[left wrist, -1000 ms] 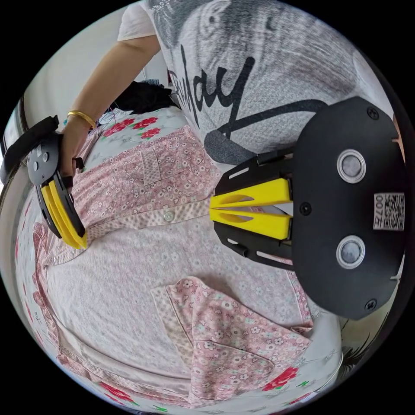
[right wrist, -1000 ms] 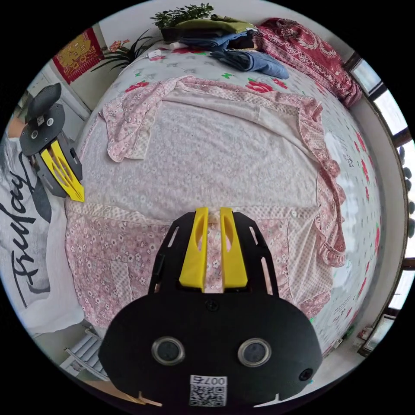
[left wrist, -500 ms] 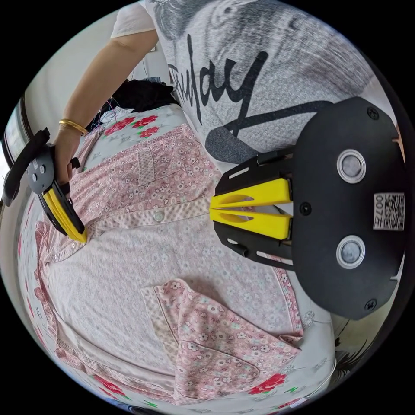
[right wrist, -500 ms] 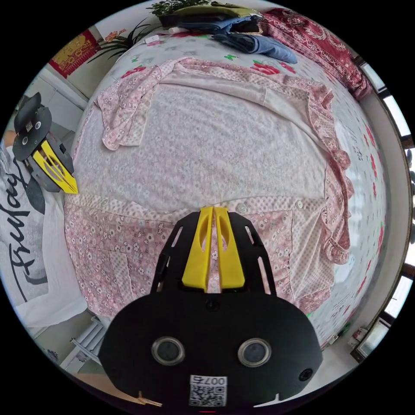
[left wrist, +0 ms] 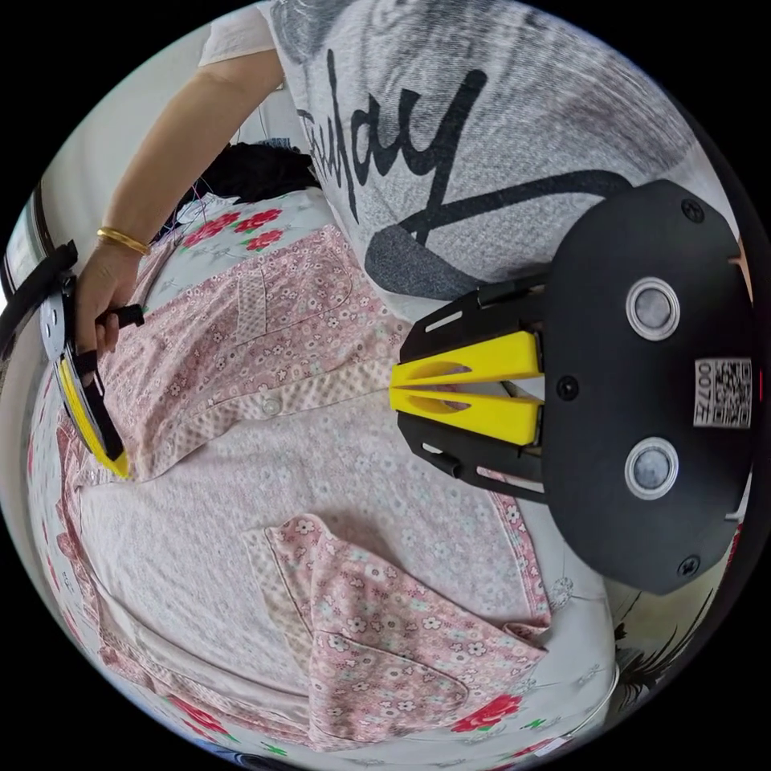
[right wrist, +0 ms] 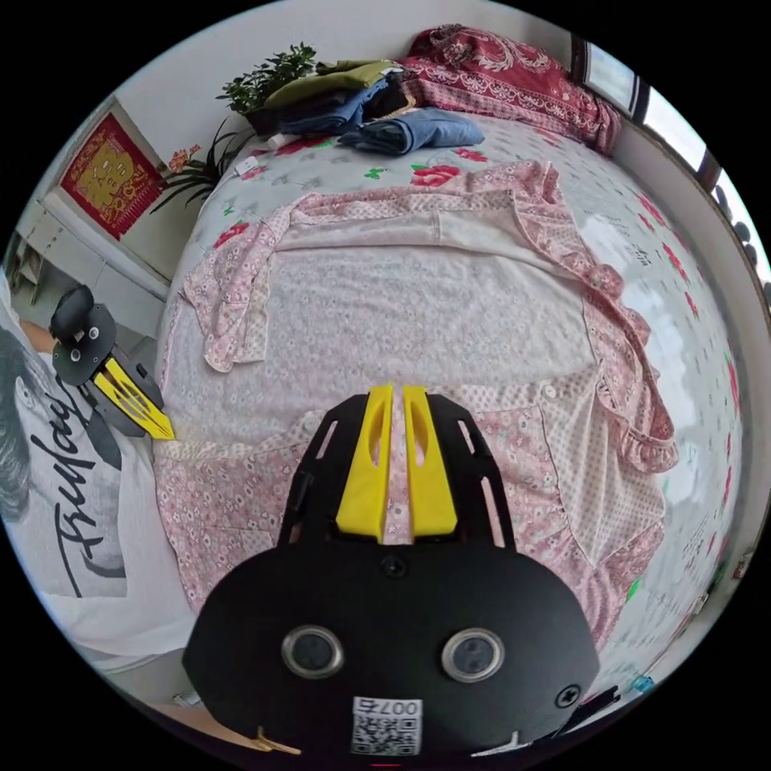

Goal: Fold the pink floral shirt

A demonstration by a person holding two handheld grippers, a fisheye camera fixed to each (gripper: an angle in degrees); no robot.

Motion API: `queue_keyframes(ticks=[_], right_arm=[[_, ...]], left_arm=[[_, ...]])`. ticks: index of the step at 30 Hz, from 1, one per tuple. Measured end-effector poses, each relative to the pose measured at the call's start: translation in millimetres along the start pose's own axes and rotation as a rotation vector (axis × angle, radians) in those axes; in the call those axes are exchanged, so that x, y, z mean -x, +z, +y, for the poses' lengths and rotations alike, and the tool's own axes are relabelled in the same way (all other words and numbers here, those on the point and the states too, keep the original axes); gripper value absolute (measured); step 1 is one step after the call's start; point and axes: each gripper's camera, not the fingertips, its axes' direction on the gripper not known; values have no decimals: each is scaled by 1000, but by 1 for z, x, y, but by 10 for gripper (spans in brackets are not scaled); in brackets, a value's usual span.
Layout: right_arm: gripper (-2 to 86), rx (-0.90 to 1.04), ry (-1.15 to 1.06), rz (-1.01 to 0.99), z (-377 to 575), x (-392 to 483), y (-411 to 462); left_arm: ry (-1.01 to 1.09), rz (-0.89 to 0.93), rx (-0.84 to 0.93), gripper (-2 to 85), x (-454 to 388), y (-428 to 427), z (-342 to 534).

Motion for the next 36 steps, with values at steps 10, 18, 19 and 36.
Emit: queue_keyframes(ticks=[10, 18, 19, 36], right_arm=[[13, 191, -271, 83, 34, 109, 26], [-2, 91, -193, 107, 43, 103, 16], [-2, 75, -173, 93, 44, 100, 13], [32, -73, -42, -72, 32, 80, 34]], left_arm=[[28, 34, 24, -10, -1, 3, 6], [48, -21, 0, -10, -9, 1, 24], [48, -21, -1, -10, -9, 2, 28], [-395, -149, -420, -3, 33, -60, 162]])
